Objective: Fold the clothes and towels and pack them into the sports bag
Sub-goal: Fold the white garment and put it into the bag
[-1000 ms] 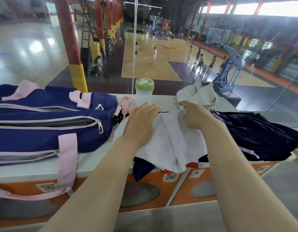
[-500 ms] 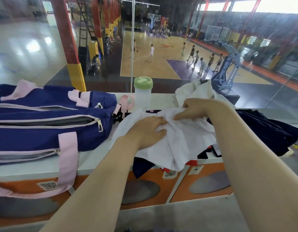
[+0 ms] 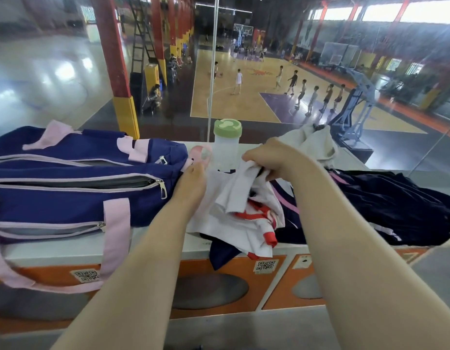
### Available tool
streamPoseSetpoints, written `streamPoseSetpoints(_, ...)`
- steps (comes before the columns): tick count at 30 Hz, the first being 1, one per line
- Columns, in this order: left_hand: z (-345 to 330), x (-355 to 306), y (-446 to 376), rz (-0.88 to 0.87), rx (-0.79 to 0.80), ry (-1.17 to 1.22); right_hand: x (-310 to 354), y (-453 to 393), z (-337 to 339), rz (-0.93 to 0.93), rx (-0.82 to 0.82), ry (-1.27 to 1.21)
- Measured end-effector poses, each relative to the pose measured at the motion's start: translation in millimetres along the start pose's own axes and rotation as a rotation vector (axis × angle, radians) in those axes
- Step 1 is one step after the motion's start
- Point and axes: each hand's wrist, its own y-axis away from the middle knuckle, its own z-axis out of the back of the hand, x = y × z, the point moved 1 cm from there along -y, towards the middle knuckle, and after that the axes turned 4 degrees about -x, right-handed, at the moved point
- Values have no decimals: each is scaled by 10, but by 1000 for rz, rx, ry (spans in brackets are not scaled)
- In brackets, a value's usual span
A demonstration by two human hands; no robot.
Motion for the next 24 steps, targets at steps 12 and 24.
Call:
streamPoseSetpoints(12,109,112,-14,109,358,-58,-81,225,-418,-61,326,-541)
streamPoseSetpoints(24,93,243,-7,174,226,24,-500,172,-142,-46,-153,149)
